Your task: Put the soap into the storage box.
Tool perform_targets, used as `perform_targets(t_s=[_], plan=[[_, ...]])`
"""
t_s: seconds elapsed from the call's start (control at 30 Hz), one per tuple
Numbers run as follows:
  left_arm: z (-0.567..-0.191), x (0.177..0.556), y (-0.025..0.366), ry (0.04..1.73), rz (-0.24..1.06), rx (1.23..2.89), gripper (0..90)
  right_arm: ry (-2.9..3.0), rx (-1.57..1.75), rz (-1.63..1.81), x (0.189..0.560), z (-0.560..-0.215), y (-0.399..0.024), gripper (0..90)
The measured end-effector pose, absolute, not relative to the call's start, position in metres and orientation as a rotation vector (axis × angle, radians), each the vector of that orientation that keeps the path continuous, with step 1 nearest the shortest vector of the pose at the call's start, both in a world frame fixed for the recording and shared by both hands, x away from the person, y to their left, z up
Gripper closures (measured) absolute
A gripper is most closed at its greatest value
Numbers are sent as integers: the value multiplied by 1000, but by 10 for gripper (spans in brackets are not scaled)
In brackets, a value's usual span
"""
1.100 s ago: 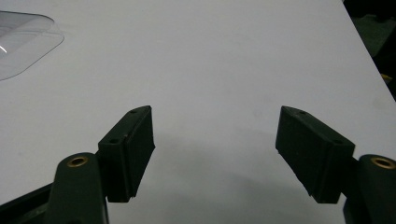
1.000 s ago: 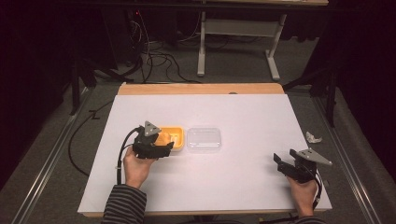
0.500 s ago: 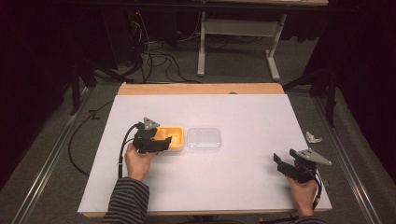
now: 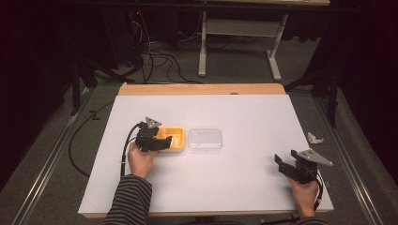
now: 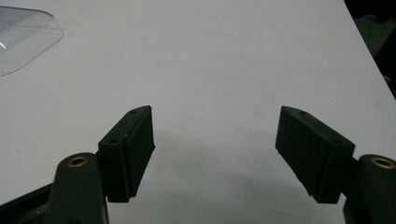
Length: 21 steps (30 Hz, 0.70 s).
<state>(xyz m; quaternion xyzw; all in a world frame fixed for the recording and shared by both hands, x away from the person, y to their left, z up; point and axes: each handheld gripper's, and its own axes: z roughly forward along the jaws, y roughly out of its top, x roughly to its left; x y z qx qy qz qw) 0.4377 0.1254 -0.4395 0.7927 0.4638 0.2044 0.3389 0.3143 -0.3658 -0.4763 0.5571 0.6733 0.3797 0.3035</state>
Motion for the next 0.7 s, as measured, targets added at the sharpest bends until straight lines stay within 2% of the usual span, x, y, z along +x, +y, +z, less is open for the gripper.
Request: perform_targets(t_s=[0.7], plan=[[-448, 444, 123, 1230, 511, 2065, 274, 1784, 1472, 1003, 314, -476, -365, 283]])
